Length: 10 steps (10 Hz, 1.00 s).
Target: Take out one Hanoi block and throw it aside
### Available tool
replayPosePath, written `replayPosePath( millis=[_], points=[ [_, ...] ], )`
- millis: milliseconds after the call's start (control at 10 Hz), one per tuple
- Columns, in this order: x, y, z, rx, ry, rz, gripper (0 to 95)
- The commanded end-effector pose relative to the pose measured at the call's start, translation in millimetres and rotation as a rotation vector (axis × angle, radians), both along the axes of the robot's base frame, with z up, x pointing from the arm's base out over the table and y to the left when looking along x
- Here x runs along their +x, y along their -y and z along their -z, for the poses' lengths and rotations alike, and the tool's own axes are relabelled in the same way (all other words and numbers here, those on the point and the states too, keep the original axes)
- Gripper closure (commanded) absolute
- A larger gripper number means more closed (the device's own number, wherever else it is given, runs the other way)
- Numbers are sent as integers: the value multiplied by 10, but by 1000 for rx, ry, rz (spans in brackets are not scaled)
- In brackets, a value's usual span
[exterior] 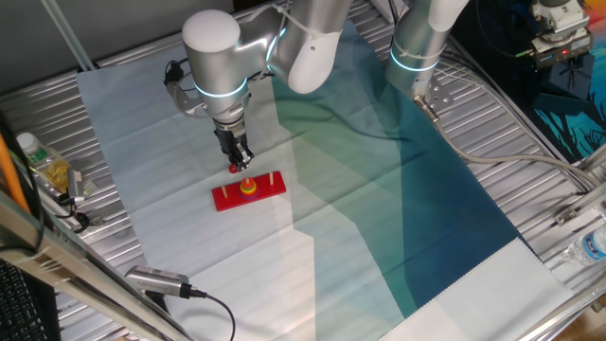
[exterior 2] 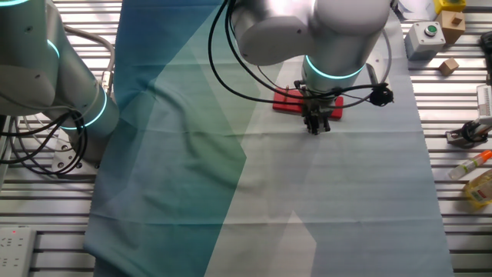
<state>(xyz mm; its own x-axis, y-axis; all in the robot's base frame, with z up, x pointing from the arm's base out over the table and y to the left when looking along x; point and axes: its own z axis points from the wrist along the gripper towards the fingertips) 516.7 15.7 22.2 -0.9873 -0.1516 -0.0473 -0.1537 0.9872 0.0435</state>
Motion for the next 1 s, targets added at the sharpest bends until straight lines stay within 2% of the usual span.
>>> replayPosePath(
  millis=[100,600,700,1000],
  points=[
    [3,3,30,0,8,-1,950],
    [0,4,36,2,11,-14,950],
    [-1,5,36,1,12,-16,760],
    [-4,6,39,0,12,-19,760]
  ],
)
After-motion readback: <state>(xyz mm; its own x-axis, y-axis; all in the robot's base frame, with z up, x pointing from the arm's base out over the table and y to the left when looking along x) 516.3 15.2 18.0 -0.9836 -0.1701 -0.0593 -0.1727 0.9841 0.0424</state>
